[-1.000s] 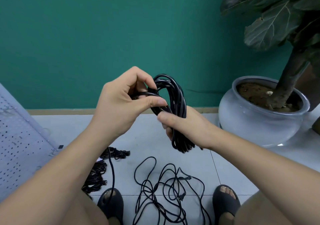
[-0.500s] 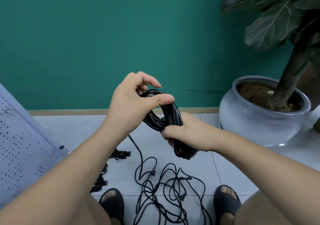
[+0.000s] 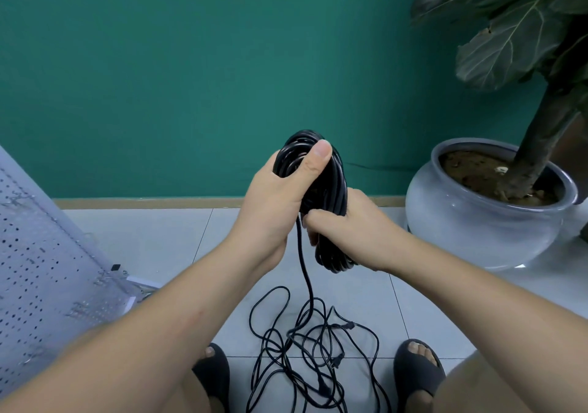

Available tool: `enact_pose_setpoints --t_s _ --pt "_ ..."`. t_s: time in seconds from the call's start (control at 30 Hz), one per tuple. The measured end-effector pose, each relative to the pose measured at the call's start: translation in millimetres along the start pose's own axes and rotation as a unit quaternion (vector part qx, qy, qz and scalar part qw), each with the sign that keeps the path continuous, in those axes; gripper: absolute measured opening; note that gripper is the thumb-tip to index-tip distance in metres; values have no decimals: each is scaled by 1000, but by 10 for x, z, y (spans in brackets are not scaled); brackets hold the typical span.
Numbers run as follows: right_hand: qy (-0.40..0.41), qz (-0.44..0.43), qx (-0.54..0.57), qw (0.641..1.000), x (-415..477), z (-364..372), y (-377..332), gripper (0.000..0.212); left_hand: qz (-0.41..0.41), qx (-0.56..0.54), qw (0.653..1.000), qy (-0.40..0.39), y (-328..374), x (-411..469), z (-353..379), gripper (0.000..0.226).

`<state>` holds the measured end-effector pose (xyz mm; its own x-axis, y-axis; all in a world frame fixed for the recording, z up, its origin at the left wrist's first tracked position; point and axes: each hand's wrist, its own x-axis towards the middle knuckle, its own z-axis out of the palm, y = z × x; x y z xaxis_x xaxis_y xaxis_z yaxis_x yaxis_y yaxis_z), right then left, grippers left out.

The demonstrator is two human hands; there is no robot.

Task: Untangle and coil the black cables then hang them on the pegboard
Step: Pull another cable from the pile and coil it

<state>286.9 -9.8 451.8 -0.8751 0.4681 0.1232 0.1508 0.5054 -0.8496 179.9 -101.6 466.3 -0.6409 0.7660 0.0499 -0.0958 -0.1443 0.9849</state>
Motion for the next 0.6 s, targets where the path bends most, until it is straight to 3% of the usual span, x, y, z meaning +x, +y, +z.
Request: enact_pose_setpoints --t_s 0.3,0.37,0.4,0.5,0.6 --pt "-76 36 62 995 28 20 -29 14 -52 -29 998 1 4 68 28 56" --pt "-75 44 53 995 53 27 -11 37 -47 -14 999 -8 8 101 -3 57" --pt "-74 51 50 995 59 37 -9 38 -41 -13 999 -7 21 108 -11 55" --pt "-68 62 61 994 62 77 31 17 -28 4 1000 -5 38 131 -14 52" --pt "-51 65 69 994 63 95 20 37 -12 32 999 -11 47 150 -27 51"
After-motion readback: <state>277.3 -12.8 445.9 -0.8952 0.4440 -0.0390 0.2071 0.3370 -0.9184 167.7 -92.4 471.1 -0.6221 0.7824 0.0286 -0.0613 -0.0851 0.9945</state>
